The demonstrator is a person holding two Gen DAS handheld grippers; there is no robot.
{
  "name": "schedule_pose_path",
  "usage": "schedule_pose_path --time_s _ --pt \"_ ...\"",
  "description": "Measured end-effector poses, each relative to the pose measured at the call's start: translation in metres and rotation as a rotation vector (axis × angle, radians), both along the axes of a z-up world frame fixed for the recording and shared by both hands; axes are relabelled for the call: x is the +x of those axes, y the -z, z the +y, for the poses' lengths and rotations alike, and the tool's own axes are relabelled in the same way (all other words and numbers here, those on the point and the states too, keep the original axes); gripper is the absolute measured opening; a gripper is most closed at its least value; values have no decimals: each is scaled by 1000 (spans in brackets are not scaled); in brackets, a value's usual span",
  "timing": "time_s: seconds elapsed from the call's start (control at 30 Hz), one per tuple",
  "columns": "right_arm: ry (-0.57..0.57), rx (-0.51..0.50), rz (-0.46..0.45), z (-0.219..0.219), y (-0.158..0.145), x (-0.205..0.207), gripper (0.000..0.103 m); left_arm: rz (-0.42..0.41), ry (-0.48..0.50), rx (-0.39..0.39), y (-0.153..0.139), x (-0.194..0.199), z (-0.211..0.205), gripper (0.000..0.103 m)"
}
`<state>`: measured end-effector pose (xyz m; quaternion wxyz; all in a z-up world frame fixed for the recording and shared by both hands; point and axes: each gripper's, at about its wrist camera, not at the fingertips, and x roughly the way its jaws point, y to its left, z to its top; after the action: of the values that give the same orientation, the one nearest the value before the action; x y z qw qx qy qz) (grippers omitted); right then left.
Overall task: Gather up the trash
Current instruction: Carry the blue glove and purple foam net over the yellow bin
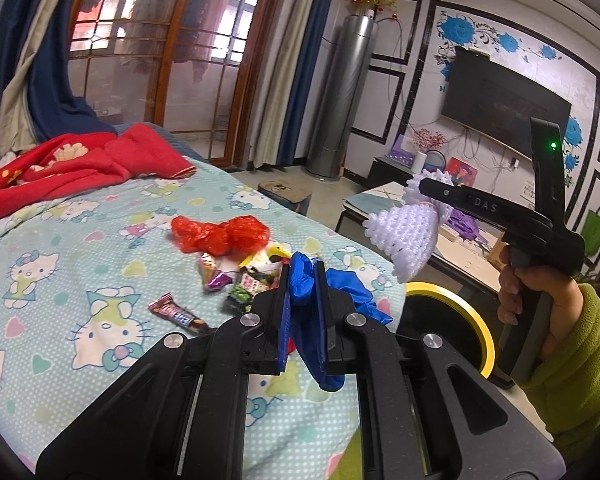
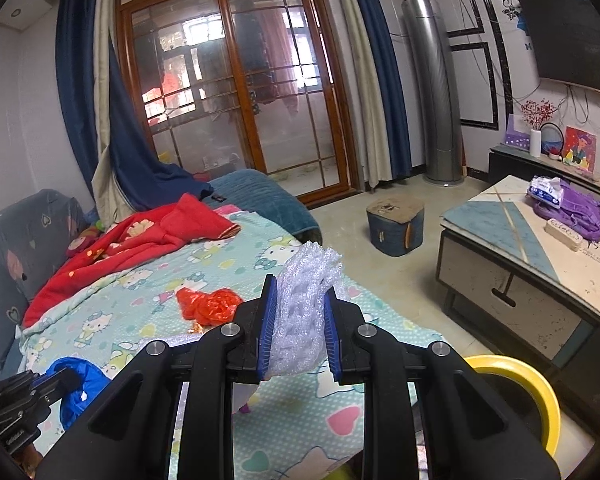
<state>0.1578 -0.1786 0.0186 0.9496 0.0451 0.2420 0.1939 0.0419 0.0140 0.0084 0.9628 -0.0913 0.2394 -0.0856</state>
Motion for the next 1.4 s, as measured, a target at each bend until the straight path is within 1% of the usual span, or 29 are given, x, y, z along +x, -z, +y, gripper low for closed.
schedule_pose_path --time_s 0.33,0.43,0.57,0.73,0.97,1.2,1.4 --pt "37 -27 13 -27 10 -6 21 11 43 10 4 7 -22 6" --pt "51 -27 23 -36 14 -5 21 23 65 -9 6 11 -30 6" --pt "70 -27 31 -47 17 -5 21 27 99 -9 7 17 -45 6" --pt "108 -27 28 -64 19 -4 21 28 133 10 9 22 -62 6" --pt "160 -15 47 -87 25 4 21 40 176 38 14 33 -81 6" --pt "217 -48 54 -104 34 13 21 55 231 74 23 44 -102 6" --pt "267 -87 85 -122 48 21 21 52 274 112 28 51 -123 6"
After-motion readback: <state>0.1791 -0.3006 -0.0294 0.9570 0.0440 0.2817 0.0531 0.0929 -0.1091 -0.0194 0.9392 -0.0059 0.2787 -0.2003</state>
